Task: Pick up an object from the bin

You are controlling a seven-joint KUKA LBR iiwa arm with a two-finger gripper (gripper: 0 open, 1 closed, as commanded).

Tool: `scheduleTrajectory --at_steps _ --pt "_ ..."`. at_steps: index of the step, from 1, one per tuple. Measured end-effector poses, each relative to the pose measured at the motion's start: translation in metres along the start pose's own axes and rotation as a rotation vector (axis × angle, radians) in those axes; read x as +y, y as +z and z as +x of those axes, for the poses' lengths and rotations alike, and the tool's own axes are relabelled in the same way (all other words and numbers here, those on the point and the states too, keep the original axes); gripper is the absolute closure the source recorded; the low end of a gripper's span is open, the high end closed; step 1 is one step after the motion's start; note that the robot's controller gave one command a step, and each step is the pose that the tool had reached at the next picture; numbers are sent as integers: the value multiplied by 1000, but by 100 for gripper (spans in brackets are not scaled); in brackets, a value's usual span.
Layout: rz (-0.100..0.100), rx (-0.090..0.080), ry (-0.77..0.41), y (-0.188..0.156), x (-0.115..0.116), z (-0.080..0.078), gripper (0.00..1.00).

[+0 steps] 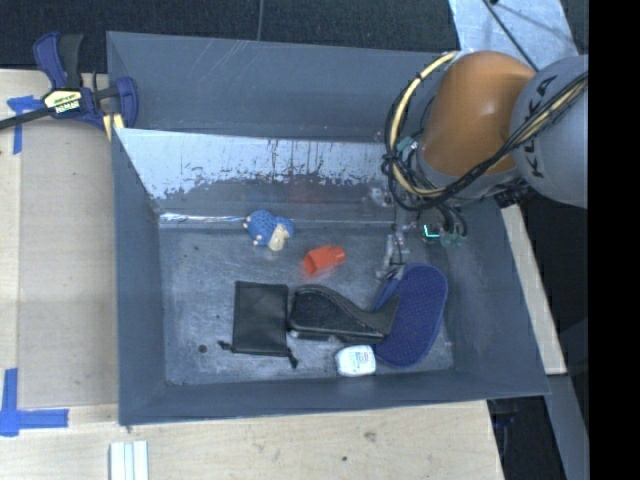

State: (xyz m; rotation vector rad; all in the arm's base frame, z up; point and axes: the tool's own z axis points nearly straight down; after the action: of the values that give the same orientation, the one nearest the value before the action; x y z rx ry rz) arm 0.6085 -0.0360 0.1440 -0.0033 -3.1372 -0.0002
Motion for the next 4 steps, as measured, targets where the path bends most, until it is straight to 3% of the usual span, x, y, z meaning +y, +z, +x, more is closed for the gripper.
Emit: scheduleTrajectory --at_steps 1,2,3,4 --pt "-2 -4 97 25 58 24 0" --pt "-1 -11 104 18 57 -1 0" --pt "0 -7 166 24 63 -1 0" --pt "0 -14 172 74 62 7 0"
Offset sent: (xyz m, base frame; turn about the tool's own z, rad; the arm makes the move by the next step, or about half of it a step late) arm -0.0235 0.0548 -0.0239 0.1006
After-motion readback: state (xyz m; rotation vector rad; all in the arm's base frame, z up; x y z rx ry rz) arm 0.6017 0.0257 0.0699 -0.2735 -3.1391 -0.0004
